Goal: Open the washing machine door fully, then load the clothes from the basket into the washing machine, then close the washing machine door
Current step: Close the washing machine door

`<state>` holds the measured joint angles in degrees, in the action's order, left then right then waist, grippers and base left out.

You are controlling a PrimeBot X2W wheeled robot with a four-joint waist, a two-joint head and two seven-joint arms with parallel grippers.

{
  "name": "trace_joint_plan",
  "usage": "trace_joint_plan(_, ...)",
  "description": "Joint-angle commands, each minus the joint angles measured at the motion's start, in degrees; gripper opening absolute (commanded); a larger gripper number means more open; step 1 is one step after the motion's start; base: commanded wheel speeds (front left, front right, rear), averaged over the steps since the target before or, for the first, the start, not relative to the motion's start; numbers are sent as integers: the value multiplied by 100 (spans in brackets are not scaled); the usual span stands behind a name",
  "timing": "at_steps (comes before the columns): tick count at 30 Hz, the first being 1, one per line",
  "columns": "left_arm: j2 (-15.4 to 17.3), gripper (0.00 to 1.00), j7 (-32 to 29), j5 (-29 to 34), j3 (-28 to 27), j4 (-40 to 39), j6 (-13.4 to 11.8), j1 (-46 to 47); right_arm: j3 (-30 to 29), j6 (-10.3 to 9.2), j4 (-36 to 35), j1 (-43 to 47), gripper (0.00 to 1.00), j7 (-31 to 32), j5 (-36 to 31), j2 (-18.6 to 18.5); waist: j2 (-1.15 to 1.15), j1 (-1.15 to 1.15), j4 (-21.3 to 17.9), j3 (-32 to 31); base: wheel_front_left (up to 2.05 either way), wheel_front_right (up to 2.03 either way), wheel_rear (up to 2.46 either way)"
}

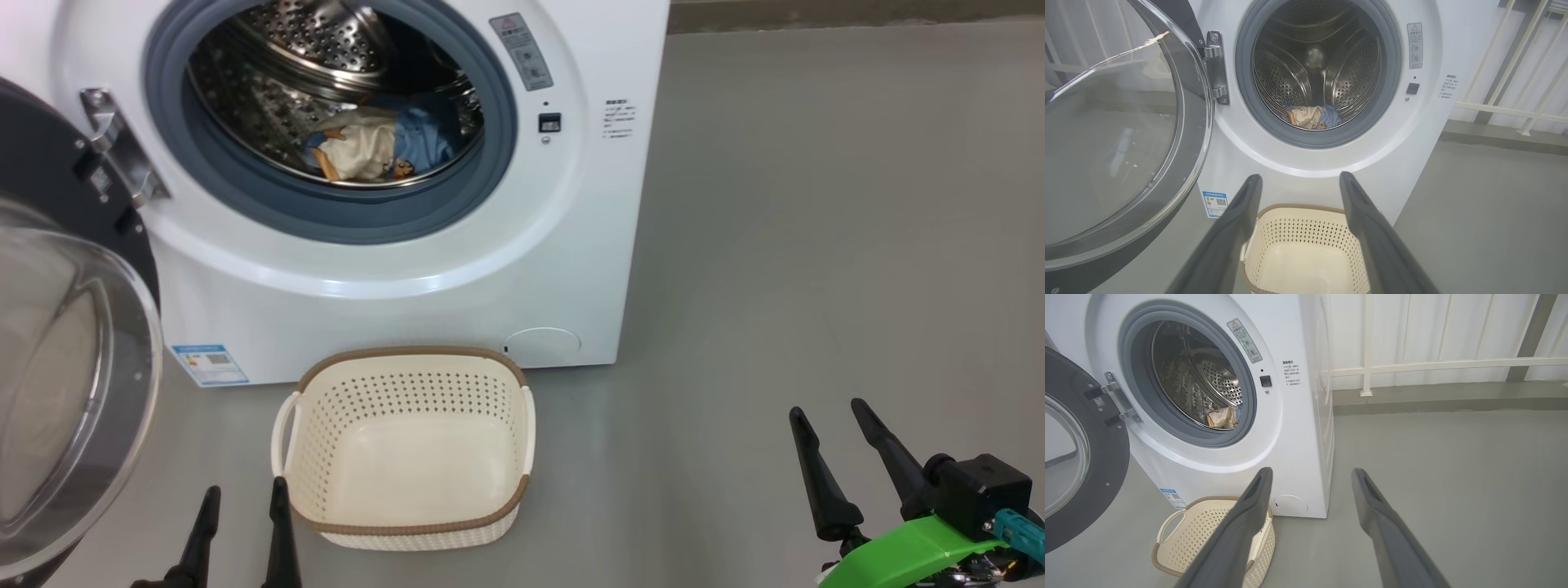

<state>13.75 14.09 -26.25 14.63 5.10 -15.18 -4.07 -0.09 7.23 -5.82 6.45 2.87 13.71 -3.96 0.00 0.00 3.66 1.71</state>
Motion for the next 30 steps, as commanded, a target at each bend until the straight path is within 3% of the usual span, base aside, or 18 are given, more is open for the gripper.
trace_joint_plan(1, 102, 100, 26, -27, -192, -106, 11, 180, 112, 25, -164, -97, 100, -43, -16, -60, 0, 0, 115, 31, 0, 0, 0)
trace_joint_plan(20, -84, 100, 80, -141, -375, -188, 52, 48, 135, 25, -243, -180, 100, 80, -21, -210, 0, 0, 1879, 49, 0, 0, 0)
trace_joint_plan(30, -170, 100, 88, -140, -500, -213, 103, -54, 192, 25, -277, -101, 100, 135, -30, -193, 0, 0, 2348, -65, 0, 0, 0)
